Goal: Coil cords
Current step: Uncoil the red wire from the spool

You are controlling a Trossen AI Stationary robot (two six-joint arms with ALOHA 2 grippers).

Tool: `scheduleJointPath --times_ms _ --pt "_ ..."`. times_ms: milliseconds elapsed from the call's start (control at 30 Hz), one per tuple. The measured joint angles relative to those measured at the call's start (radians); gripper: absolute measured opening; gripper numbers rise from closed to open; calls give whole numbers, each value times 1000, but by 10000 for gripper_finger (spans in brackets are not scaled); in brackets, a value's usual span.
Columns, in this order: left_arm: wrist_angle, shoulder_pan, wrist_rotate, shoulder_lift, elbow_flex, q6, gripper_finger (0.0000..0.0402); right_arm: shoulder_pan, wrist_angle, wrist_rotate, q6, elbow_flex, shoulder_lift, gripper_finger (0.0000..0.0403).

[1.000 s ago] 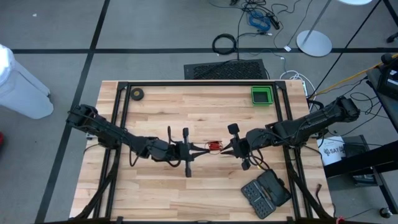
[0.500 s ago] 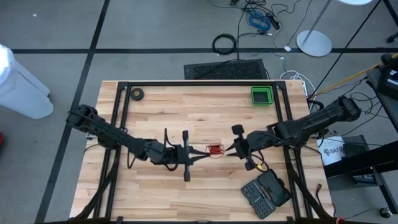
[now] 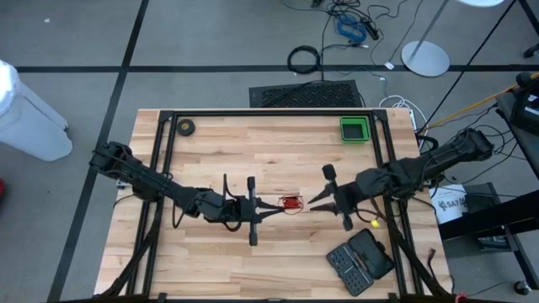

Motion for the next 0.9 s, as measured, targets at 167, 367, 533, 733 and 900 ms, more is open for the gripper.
scheduleJointPath --times_ms 167,367,533,733,900 --pt "0 0 -2 0 0 -1 0 38 40 65 -65 0 22 71" --pt "0 0 -2 0 0 -1 0 43 54 80 -92 0 45 71" --pt "0 0 -3 0 0 -1 0 44 109 83 -122 0 47 71" --pt "0 0 -3 0 0 -2 0 44 138 83 -135 0 52 71" --pt "0 0 -3 0 0 -3 0 44 137 82 -134 0 78 71"
